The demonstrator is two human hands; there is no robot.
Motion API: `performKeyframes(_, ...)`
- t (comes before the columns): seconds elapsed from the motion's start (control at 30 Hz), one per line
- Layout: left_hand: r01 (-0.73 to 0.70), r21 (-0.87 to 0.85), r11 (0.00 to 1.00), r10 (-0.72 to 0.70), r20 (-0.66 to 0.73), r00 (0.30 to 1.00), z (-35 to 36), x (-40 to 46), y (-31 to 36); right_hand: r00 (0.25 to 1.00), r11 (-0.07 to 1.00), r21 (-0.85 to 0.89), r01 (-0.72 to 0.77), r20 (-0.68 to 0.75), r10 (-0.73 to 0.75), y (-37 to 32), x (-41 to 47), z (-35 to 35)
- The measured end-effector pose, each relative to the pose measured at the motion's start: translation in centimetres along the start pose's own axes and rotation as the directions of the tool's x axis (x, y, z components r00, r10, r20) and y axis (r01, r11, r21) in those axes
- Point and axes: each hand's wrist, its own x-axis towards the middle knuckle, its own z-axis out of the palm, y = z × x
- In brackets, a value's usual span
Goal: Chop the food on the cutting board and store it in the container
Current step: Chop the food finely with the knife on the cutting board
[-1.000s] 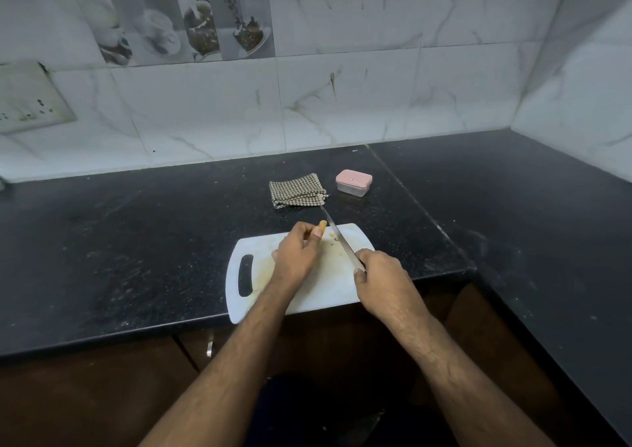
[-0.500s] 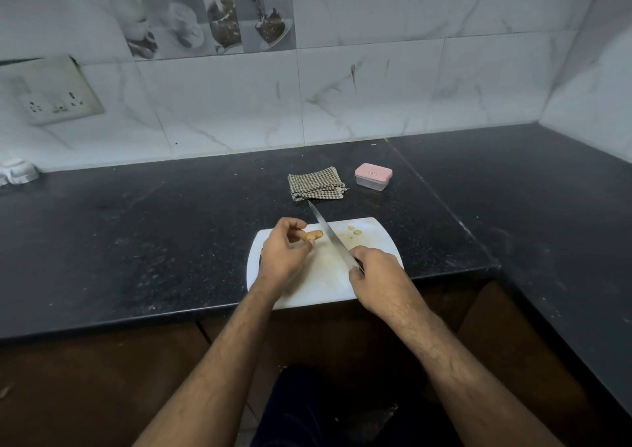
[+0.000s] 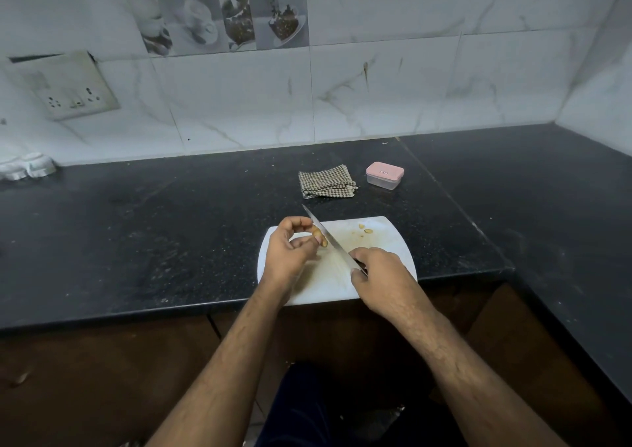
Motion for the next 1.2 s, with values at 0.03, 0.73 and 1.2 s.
performKeyframes(0.03, -0.007, 0.069, 0.998, 0.007, -0.007, 1.0, -0.2, 0.1, -0.2, 1.0, 1.0, 0.009, -0.01, -0.011, 0.01, -0.1, 0.0, 0.1)
performKeyframes(0.73, -0.173, 0.805, 0.567, 0.131, 0.12, 0.984, 0.2, 1.4, -0.8, 0.991, 0.981, -0.174, -0.085, 0.084, 0.1, -1.5, 0.3, 0.0)
performKeyframes(1.2, -0.175, 0.764, 0.621, 0.18, 0.078, 0.981, 0.4, 0.8, -2.2, 0.981, 0.965, -0.255, -0.068, 0.16, 0.112, -1.8, 1.1, 0.3)
